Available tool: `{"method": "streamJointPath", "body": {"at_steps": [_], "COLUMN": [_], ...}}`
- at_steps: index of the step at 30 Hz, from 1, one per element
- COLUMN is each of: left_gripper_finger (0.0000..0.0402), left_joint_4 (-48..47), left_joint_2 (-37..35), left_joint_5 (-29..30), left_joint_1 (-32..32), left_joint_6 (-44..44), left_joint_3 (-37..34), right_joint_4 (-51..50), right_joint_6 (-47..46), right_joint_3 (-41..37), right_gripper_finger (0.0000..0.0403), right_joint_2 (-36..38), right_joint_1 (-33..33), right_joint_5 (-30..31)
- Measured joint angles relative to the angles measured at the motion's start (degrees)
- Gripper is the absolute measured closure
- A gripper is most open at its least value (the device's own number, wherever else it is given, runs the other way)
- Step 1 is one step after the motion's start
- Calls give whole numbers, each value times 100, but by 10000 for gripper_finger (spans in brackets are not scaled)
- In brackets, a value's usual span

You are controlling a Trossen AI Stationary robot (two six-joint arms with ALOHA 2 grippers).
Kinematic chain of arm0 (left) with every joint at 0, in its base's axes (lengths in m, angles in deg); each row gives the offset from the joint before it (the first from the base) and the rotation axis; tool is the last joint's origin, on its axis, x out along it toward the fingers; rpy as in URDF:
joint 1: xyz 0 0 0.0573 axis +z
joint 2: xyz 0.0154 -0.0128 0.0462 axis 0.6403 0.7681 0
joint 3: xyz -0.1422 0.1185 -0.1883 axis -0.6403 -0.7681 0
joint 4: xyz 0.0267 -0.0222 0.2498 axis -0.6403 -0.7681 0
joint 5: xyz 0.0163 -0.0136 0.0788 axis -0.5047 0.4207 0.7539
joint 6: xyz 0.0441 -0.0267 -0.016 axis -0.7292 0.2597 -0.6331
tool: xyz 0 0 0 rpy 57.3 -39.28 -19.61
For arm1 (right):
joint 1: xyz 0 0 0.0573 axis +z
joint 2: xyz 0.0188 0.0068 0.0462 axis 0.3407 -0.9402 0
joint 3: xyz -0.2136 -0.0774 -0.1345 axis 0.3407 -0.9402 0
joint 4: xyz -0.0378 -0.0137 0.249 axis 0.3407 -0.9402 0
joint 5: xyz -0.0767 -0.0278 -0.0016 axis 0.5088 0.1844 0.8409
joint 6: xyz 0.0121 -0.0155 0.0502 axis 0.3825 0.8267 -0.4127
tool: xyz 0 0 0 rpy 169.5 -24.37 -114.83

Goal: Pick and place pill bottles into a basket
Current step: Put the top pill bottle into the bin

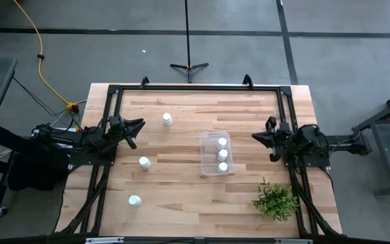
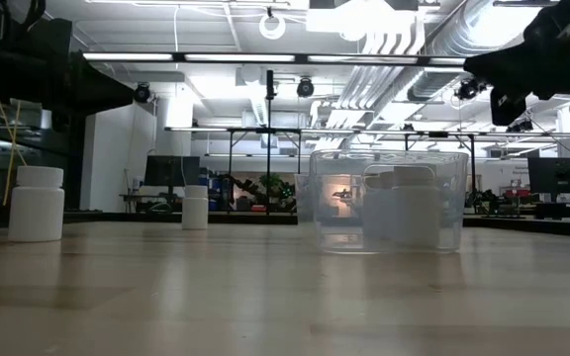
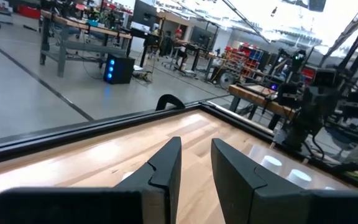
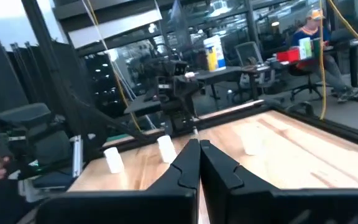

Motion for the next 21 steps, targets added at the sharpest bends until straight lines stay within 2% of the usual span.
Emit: {"method": "streamJointPath", "body": {"at_steps": [4,7,11,14,15,19,21], "left_gripper_finger": [277,277,277,277,277,277,271], "left_joint_4": [4,10,8,54,63,120,85], "left_joint_2": [0,0,0,2,0,2,8], "left_joint_5": [-116,-95,442,614,503,-554,-794], "left_joint_1": [-1,0,-1,1,1,-1,-1], "left_joint_6": [135,135,444,573,437,4,9], "left_joint_3": [1,1,1,1,-1,3,85], "right_joint_4": [49,49,30,-15,-60,-267,-335], "right_joint_6": [37,-117,-417,-626,-697,-1024,-1132], "right_joint_3": [-1,-1,-1,-1,-1,-1,-1], "right_gripper_finger": [403,403,403,403,403,403,403], "right_joint_2": [3,3,3,3,3,3,1], "right_joint_1": [0,-2,-1,-2,0,0,-2], "right_joint_5": [404,464,447,418,447,693,726]}}
